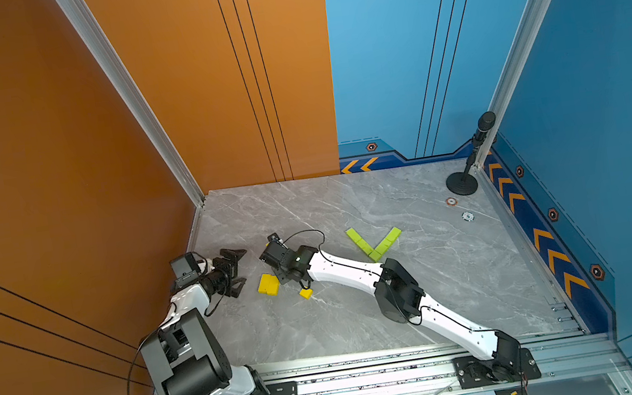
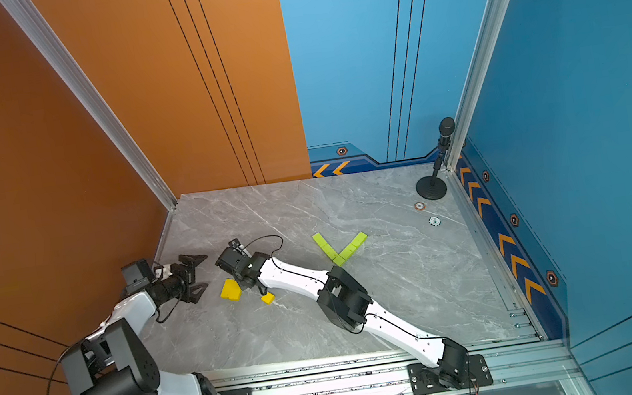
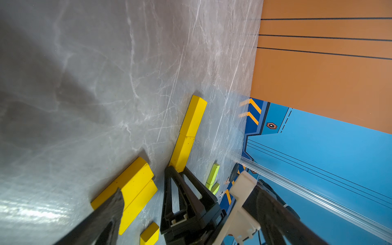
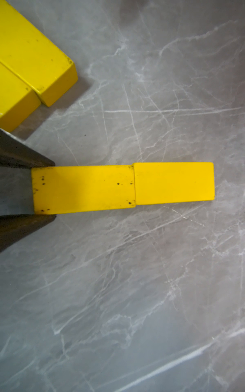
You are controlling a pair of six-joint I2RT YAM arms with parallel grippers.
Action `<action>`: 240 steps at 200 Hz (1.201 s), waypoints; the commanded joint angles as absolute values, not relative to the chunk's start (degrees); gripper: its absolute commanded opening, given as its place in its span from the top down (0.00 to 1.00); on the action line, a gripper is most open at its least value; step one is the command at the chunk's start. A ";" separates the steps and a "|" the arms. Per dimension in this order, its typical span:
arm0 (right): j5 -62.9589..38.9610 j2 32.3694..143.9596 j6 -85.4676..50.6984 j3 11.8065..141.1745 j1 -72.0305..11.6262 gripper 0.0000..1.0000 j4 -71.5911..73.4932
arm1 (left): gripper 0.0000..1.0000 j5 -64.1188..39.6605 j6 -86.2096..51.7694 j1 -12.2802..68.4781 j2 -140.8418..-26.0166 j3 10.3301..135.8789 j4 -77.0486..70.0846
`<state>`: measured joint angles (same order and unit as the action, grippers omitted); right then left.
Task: Assemble the letter v with building blocks
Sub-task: Assemble the building block at the center of the board.
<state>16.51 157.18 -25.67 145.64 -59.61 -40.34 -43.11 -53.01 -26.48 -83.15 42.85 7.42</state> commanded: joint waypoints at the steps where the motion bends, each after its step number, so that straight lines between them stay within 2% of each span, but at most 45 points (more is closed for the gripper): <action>1: 14.58 157.35 -24.72 143.15 -60.29 0.66 -44.91 | 0.02 -44.08 -53.00 -26.82 -82.71 42.90 7.48; 240: 12.84 156.27 -24.52 140.71 -58.88 0.66 -43.15 | 0.02 -43.77 -53.15 -27.00 -82.72 42.84 7.47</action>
<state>14.31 155.35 -25.30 142.54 -59.20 -39.35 -43.11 -53.01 -26.59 -83.15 42.85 7.42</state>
